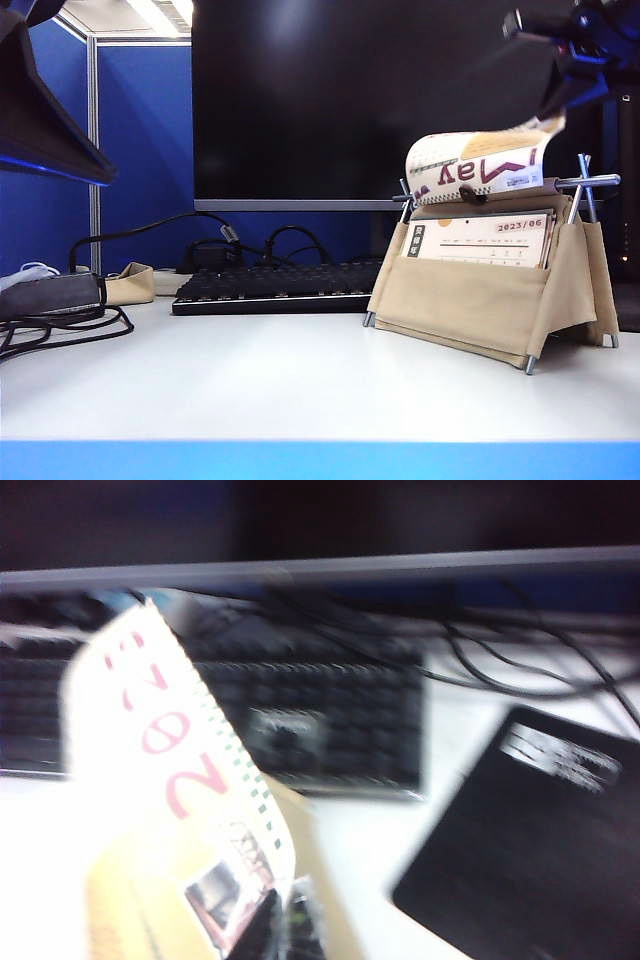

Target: Turn one page of the calendar.

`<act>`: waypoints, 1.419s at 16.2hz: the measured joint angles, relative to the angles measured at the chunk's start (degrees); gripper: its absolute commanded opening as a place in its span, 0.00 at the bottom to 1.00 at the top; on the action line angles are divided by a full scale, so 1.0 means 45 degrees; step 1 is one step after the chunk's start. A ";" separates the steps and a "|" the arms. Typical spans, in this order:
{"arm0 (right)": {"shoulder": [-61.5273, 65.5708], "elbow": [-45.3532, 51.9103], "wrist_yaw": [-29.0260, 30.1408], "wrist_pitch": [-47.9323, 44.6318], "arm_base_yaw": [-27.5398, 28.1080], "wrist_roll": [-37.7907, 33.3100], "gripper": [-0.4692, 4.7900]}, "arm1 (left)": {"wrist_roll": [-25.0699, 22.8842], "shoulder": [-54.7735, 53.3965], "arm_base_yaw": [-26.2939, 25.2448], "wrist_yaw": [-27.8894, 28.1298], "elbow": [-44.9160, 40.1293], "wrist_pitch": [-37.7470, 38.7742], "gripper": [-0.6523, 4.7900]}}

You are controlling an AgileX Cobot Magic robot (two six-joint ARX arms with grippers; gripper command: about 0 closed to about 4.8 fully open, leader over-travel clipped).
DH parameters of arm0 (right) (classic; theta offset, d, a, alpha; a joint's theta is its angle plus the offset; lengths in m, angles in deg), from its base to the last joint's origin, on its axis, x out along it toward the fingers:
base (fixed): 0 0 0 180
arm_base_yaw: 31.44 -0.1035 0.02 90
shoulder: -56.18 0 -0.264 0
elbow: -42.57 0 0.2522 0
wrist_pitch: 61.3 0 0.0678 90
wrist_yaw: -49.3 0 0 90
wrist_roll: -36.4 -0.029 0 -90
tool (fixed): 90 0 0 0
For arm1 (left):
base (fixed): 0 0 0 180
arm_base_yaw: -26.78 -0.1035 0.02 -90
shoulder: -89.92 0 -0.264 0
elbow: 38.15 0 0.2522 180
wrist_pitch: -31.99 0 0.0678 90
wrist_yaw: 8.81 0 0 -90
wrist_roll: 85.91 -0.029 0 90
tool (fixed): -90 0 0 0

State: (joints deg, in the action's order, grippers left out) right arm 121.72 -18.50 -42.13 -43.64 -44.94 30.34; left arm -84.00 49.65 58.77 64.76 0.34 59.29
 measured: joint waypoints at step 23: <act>-0.0690 0.0495 0.3925 -0.1671 0.1739 -0.1389 0.61 | 0.0296 -0.0005 0.0005 -0.0573 0.0000 0.0010 0.11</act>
State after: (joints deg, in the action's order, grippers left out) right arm 118.62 -16.27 -24.47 -51.16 -37.11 24.09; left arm -82.66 49.62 58.79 62.18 0.34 59.33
